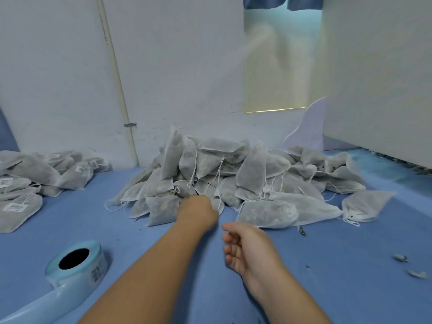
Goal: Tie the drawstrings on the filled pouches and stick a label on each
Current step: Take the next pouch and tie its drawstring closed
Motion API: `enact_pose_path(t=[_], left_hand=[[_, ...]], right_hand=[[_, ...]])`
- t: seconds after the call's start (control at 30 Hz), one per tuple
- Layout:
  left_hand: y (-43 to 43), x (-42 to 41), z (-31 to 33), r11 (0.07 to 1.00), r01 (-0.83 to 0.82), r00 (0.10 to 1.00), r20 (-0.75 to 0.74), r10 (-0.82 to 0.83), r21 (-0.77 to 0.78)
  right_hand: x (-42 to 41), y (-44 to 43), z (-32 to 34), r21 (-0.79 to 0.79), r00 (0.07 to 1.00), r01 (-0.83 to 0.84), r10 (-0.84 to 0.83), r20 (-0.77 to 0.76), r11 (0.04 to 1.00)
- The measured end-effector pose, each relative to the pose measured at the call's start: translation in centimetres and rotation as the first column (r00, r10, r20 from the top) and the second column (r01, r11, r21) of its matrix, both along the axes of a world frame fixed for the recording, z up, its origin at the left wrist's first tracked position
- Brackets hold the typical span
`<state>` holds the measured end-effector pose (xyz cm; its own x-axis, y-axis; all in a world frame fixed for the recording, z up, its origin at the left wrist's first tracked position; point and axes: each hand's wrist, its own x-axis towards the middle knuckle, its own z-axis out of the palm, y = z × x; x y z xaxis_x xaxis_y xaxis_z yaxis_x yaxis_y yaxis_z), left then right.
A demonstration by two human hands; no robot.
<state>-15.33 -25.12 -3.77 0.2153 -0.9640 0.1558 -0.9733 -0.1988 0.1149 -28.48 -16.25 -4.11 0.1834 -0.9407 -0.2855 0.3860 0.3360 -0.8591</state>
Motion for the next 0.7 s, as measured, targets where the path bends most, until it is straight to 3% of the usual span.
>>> enact_pose_path(t=[0.13, 0.33, 0.53, 0.7], left_hand=[[-0.7, 0.6, -0.3, 0.999, -0.034, 0.999, -0.037, 0.034, 0.009], [1.1, 1.3, -0.3, 0.999, 0.034, 0.987, -0.154, -0.039, -0.037], [6.2, 2.2, 0.7, 0.988, 0.153, 0.948, -0.280, -0.154, -0.025], [12.7, 3.8, 1.9, 0.976, 0.215, 0.871, -0.447, -0.206, -0.031]], right_hand=[[-0.2, 0.1, 0.1, -0.012, 1.000, -0.008, 0.008, -0.003, 1.000], [-0.6, 0.4, 0.3, -0.012, 1.000, 0.009, -0.009, -0.024, 1.000], [-1.0, 0.4, 0.5, -0.032, 0.989, 0.136, -0.138, -0.048, 0.990], [-1.2, 0.9, 1.1, -0.157, 0.968, 0.250, -0.245, 0.054, 0.955]])
